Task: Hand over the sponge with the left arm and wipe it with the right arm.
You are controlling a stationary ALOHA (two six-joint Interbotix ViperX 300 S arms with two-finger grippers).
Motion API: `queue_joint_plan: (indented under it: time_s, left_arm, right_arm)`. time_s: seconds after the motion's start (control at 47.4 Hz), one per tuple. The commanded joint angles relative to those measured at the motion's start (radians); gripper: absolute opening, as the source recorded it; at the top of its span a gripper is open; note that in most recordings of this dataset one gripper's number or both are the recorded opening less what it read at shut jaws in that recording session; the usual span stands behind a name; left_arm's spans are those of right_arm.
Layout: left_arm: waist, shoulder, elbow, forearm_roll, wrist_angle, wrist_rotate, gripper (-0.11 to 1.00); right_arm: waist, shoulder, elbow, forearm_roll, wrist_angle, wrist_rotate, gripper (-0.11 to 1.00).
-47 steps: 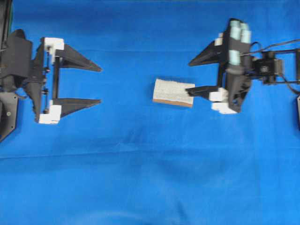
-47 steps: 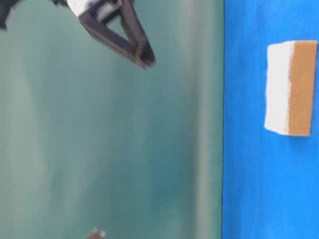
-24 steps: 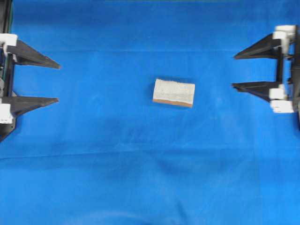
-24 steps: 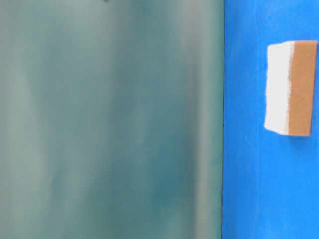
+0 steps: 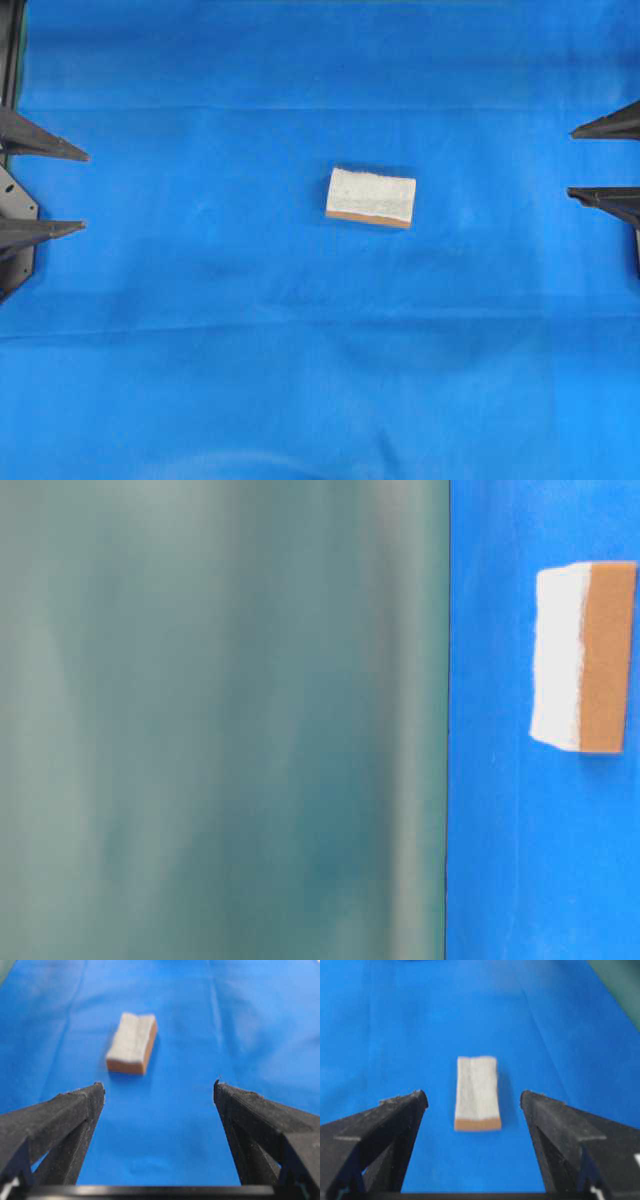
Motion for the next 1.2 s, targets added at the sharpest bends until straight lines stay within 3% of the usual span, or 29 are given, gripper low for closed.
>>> queue_joint_plan:
  time_s: [0.0, 0.274, 1.182]
  left_arm:
    - [0.000, -0.012, 0.012, -0.008, -0.009, -0.003, 0.90]
    - [-0.002, -0.028, 0.060, -0.008, -0.041, -0.069, 0.90]
    - [-0.002, -0.028, 0.060, -0.005, -0.044, -0.069, 0.90]
  right_arm:
    - [-0.021, -0.008, 0.025, 0.011, -0.043, 0.006, 0.73]
    - [-0.060, 0.014, 0.086, 0.018, -0.133, 0.011, 0.73]
    - [-0.037, 0.014, 0.086, 0.017, -0.130, 0.011, 0.73]
